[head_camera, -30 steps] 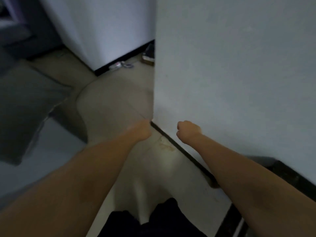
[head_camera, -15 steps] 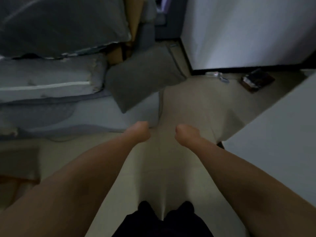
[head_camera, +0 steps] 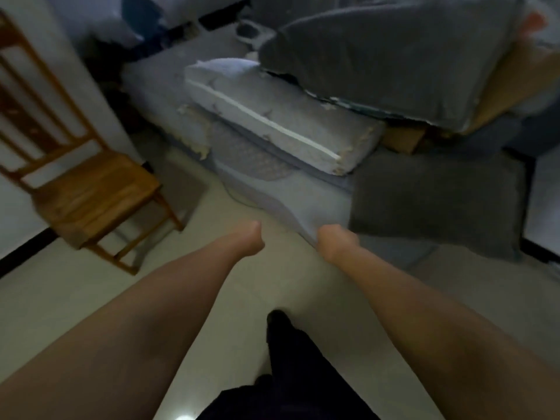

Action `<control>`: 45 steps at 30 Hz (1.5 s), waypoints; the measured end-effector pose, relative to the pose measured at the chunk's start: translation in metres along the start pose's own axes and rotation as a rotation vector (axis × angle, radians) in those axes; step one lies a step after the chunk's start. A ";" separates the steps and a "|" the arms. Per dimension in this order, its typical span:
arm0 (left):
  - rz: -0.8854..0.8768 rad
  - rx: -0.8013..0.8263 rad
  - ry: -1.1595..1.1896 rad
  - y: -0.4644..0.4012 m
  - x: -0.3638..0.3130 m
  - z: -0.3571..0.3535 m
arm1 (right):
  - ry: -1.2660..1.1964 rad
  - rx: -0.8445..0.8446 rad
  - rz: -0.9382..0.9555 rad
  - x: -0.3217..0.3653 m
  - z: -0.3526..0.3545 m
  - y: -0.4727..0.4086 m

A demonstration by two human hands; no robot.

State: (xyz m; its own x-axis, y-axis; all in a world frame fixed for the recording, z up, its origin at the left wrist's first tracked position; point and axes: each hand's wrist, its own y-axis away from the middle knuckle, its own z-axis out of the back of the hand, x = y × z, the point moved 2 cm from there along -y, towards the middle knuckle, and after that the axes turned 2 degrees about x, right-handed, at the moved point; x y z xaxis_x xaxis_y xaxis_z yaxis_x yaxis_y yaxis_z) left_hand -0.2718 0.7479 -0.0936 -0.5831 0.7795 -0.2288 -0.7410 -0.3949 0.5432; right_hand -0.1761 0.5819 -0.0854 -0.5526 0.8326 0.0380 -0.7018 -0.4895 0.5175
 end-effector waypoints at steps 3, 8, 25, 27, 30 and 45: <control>0.120 -0.043 0.068 -0.010 0.035 0.021 | 0.065 0.006 0.134 0.040 0.023 -0.043; 0.299 -0.107 0.196 -0.016 0.093 0.051 | 0.171 0.042 0.361 0.119 0.051 -0.104; 0.962 -0.226 0.615 0.119 0.327 0.013 | 0.561 0.107 1.070 0.446 0.008 -0.079; 1.005 -0.241 0.648 0.140 0.364 0.008 | 0.541 0.110 1.101 0.488 -0.004 -0.067; 1.030 -0.280 0.690 0.177 0.420 0.010 | 0.562 0.084 1.110 0.554 -0.022 -0.043; 1.334 -0.427 0.924 0.351 0.596 -0.044 | 0.750 0.166 1.406 0.793 -0.113 0.103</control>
State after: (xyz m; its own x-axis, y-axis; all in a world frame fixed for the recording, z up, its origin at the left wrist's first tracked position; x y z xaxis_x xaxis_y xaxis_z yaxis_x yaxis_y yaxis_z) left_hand -0.8937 1.0526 -0.0748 -0.7072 -0.6535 -0.2700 0.4589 -0.7147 0.5279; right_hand -0.7375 1.1623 -0.0986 -0.8077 -0.5678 0.1590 0.5574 -0.6473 0.5199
